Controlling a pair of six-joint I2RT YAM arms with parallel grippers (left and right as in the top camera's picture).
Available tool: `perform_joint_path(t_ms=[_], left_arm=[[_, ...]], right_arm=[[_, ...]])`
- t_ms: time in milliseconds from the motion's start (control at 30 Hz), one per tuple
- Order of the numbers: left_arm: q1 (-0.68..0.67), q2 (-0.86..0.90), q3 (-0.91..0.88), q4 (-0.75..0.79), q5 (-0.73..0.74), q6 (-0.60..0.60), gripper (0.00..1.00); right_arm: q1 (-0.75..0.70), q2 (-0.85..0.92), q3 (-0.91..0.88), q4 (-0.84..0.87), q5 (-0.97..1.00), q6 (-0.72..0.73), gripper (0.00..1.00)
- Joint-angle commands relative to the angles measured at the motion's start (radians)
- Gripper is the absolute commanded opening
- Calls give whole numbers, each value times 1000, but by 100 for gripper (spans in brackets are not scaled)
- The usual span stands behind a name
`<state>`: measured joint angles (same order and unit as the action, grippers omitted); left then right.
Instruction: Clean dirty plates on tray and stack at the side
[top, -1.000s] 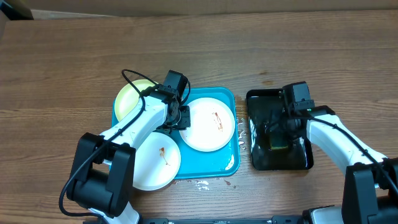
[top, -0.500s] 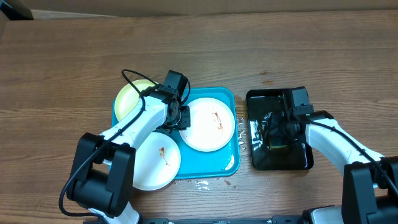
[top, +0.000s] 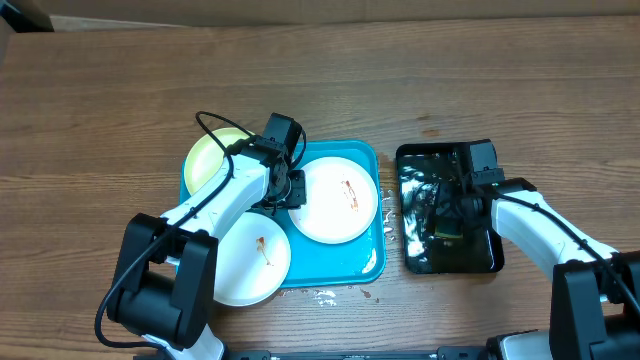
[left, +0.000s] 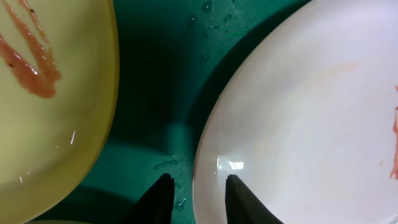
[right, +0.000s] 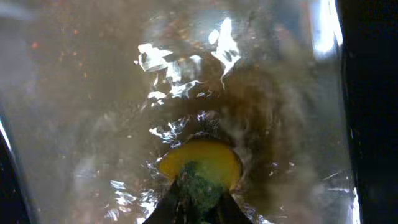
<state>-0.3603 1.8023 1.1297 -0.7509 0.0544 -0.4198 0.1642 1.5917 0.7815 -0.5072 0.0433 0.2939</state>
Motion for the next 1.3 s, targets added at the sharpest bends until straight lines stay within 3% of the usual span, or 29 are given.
perform_joint_path(t_ms=[0, 67, 133, 167, 200, 233, 267, 400, 467, 533, 667, 800, 967, 1000, 1100, 1133, 1167, 1233, 1267], left_arm=[[-8, 17, -11, 1, -14, -3, 31], [-8, 17, -11, 0, -14, -3, 32], [-8, 17, -11, 0, -14, -3, 32], [-8, 17, -11, 0, -14, -3, 32], [-8, 17, -11, 0, -14, -3, 33], [-8, 17, -11, 0, -14, -3, 36], [-8, 17, -11, -1, -14, -3, 39], [-8, 17, -11, -7, -13, -3, 41], [-8, 17, -11, -8, -13, -3, 41], [-8, 17, -11, -7, -13, -3, 41], [-8, 17, -11, -6, -13, -3, 42], [-8, 17, -11, -6, -13, -3, 43], [-8, 17, -11, -7, -13, -3, 46], [-8, 17, -11, -5, -13, -3, 46], [-8, 17, -11, -3, -14, -3, 46], [-8, 17, -11, -3, -14, -3, 46], [-8, 17, -11, -3, -14, -3, 47], [-8, 17, -11, -3, -14, -3, 47], [-8, 17, -11, -3, -14, -3, 49]], right_arm=[[-3, 6, -10, 6, 20, 2, 70], [-3, 6, -10, 5, 20, 2, 71], [-3, 6, -8, 5, 19, 2, 34], [-3, 6, -3, 3, 19, 3, 25], [-3, 5, 7, -3, 16, 2, 24], [-3, 3, 25, -15, 14, 2, 32], [-3, 0, 48, -42, 16, 2, 46], [-3, -6, 115, -177, 35, -13, 57], [-3, -6, 117, -219, 34, -10, 76], [-3, -5, 117, -259, 29, -4, 80], [-3, -5, 114, -315, 8, 18, 78], [-3, -5, 96, -315, 6, 22, 63], [-3, -5, 48, -282, 4, 22, 56], [-3, -5, 31, -263, 3, 22, 50], [-3, -5, 23, -257, 0, 21, 8], [-3, -5, 23, -257, 0, 21, 5], [-3, -5, 23, -253, -1, 21, 9], [-3, -5, 25, -237, 0, 15, 75], [-3, -5, 29, -231, 1, 13, 91]])
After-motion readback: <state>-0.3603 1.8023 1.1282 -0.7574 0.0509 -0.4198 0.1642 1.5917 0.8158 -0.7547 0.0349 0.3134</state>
